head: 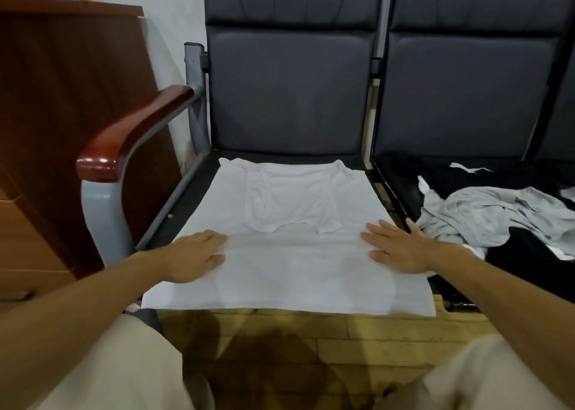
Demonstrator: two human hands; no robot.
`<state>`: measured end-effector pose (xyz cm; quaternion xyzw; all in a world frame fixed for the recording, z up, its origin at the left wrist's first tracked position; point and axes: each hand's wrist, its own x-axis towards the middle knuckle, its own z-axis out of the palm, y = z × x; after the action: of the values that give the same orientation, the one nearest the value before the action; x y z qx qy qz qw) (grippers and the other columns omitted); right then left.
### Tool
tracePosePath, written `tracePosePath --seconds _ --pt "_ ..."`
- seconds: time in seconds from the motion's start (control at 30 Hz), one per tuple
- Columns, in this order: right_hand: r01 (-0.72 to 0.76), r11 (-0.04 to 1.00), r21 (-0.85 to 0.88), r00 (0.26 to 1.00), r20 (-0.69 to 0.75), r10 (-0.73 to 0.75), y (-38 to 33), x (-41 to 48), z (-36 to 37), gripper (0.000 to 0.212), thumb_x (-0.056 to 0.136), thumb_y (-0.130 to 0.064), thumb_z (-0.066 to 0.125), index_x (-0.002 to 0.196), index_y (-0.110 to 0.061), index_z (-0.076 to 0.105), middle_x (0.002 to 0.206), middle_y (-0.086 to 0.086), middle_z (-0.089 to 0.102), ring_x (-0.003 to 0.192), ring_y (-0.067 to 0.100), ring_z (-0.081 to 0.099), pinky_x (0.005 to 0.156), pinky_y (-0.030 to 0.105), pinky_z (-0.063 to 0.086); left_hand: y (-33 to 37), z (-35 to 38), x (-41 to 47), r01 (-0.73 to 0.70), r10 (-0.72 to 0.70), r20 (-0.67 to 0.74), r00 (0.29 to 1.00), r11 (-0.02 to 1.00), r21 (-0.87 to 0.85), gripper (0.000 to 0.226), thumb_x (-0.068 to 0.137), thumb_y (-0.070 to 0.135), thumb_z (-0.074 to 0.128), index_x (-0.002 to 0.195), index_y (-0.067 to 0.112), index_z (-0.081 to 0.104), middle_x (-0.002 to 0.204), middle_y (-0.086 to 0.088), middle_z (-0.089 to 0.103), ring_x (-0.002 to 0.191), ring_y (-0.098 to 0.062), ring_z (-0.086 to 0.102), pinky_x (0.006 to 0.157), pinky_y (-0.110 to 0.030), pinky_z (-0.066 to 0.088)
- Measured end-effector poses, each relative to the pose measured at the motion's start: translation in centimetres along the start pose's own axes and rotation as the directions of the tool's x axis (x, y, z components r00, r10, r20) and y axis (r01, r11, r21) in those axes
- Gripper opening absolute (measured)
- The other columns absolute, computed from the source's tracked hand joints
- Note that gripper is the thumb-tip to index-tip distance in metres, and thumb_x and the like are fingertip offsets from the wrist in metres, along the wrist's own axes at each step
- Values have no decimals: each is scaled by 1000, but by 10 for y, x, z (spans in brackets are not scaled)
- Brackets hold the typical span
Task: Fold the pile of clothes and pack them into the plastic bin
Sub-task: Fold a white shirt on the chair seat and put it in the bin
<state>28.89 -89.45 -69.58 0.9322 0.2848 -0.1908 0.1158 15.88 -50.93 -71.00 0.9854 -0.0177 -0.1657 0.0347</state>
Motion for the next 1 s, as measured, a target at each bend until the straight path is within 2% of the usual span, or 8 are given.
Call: tracePosePath --seconds 0.17,0.3,0.4,0.57,0.73,0.83,0.9,1.0 --pt "117 987 112 983 -156 -99 -20 -6 -18 30 95 -41 54 120 -25 51 120 -1 43 120 21 42 102 34 38 41 -11 -11 -174 162 -120 979 979 -102 14 96 36 53 107 30 47 103 8 47 86 -7 45 78 -18 40" --pt "243 967 77 967 -100 -235 -50 -24 -26 23 92 -48 55 82 -29 46 94 -7 50 89 13 49 80 25 42 61 -7 -22 -245 256 49 965 954 -172 48 73 62 68 98 28 45 93 10 46 79 -8 43 69 -18 38" --pt "283 954 96 956 51 -289 -70 -36 -20 43 83 -61 61 95 -24 44 96 -8 46 85 13 44 76 28 40 61 -1 -21 -351 342 88 935 929 114 49 79 51 71 109 25 43 103 8 41 84 -9 39 68 -18 34" --pt "260 885 -387 965 65 -256 -87 -43 -1 105 75 -66 66 146 -10 12 140 9 26 117 25 39 93 38 39 61 -4 -20 -330 329 79 941 944 -4 23 90 32 62 106 21 49 104 2 46 89 -14 44 72 -18 36" --pt "225 909 -351 969 -19 -248 -92 -39 1 74 86 -28 65 143 -14 21 135 11 36 105 27 51 72 33 38 58 -10 -16 -234 234 -21 972 952 -197 10 99 25 50 101 17 54 99 -2 55 86 -15 50 80 -26 42" --pt "189 972 -140 979 -48 -197 -79 -42 -16 20 86 -16 60 95 -21 43 100 2 45 93 26 51 72 32 42 55 -15 -14 -128 102 -93 990 936 -329 10 101 12 40 107 18 45 96 -4 55 80 -18 51 71 -25 42" --pt "154 985 -74 981 -109 -161 -72 -42 -23 30 86 -9 53 70 -24 33 89 1 45 91 27 51 63 28 39 56 -18 -10 -67 21 -121 992 916 -397 17 101 8 33 110 19 41 96 -9 56 76 -22 52 66 -28 43" --pt "101 995 24 989 -108 -97 -65 -34 -28 24 90 -5 46 73 -20 37 112 9 54 104 28 52 73 27 37 65 -19 -1 -31 -28 -127 992 898 -439 13 103 14 29 110 20 38 94 -2 53 76 -14 49 63 -23 40"
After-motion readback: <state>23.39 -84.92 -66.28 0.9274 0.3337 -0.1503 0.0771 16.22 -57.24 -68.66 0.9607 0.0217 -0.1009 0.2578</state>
